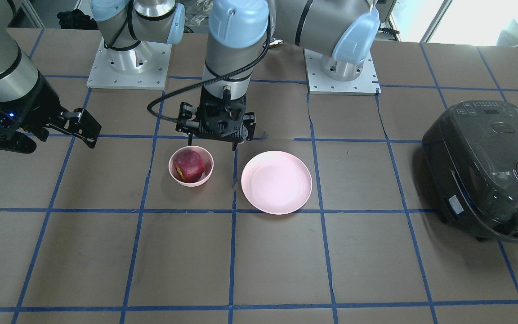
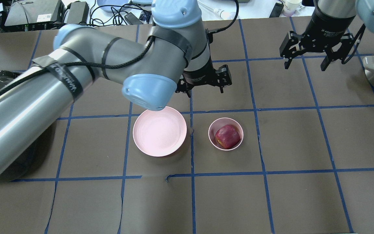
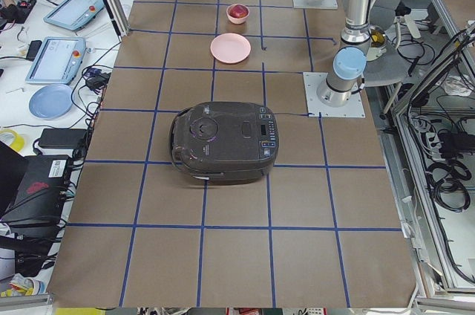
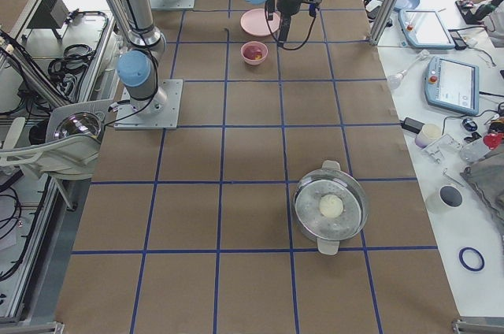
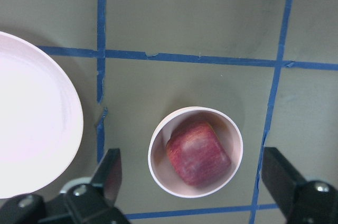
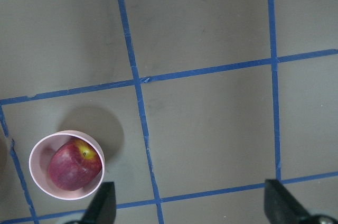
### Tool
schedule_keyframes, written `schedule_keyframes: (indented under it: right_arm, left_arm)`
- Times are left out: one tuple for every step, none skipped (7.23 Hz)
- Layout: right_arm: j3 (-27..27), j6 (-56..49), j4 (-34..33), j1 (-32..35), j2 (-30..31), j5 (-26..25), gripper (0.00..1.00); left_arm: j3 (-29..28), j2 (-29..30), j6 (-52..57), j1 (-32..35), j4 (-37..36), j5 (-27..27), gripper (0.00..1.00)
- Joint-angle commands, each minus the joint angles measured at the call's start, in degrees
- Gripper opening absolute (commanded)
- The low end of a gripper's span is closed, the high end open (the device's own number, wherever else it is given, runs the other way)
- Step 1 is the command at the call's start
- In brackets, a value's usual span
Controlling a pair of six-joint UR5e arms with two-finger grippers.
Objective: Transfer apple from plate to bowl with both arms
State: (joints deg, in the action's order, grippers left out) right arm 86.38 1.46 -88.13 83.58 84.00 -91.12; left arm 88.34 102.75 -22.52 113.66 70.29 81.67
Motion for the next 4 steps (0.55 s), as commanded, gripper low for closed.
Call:
schedule_keyframes:
  right_arm:
    - [0.1, 0.12, -0.2, 2.27, 2.47, 0.24, 1.0]
    - [0.01, 0.29, -1.16, 4.37, 2.66, -0.11, 1.0]
    - [0.1, 0.82, -2.12, 4.92, 3.53, 0.15, 1.0]
    - [0.1, 0.91, -2.22, 4.92, 3.8, 0.24, 1.0]
  left_arm:
    - [-0.45, -8.06, 8.7, -4.92, 7.55, 1.63, 1.0]
    - [-0.36, -10.18, 9.33, -7.2, 12.98, 7.83, 1.0]
    - [-0.36, -12.12, 14.47, -11.14, 16.51, 8.41, 1.0]
    - [0.42, -13.53, 15.56, -14.49, 17.85, 8.51, 1.0]
